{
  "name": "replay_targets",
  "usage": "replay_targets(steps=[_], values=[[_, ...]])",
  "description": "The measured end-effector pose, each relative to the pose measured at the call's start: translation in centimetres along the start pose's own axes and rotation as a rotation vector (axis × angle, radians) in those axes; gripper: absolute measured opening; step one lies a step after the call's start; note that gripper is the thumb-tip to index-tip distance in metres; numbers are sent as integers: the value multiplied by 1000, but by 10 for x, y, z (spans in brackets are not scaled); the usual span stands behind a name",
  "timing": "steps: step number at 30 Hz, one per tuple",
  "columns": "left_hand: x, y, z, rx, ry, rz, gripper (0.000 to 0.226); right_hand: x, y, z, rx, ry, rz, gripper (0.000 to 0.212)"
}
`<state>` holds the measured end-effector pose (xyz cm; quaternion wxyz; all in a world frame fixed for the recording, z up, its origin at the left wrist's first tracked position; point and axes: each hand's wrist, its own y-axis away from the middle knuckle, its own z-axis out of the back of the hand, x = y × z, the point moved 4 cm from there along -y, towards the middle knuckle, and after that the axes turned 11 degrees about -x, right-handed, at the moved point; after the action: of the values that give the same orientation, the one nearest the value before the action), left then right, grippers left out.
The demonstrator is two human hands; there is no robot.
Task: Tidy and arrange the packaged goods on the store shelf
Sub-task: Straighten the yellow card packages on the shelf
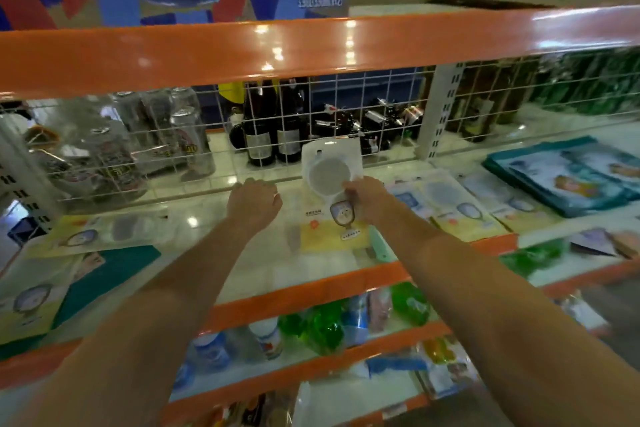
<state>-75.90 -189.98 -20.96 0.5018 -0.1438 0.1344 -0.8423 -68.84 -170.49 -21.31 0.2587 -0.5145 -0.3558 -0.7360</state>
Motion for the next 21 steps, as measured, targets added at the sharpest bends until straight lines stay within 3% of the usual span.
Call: replay_targets(steps=[3, 8, 14, 18, 21], values=[[-41, -12, 3, -5, 2, -26, 36, -6, -17, 36, -36, -35, -19, 3], [-105, -31, 8, -17, 40, -32, 36, -14, -36, 99, -98, -159, -68, 27], [-174, -48, 8, -26, 104, -47, 35, -26, -51, 158, -110, -250, -88, 27], [-212, -59, 7, -33, 148, -103, 35, -33, -68, 188, -130, -198, -105, 5], [-234, -71, 5, -26, 165, -158, 36, -35, -82, 208, -169, -131, -95, 16]])
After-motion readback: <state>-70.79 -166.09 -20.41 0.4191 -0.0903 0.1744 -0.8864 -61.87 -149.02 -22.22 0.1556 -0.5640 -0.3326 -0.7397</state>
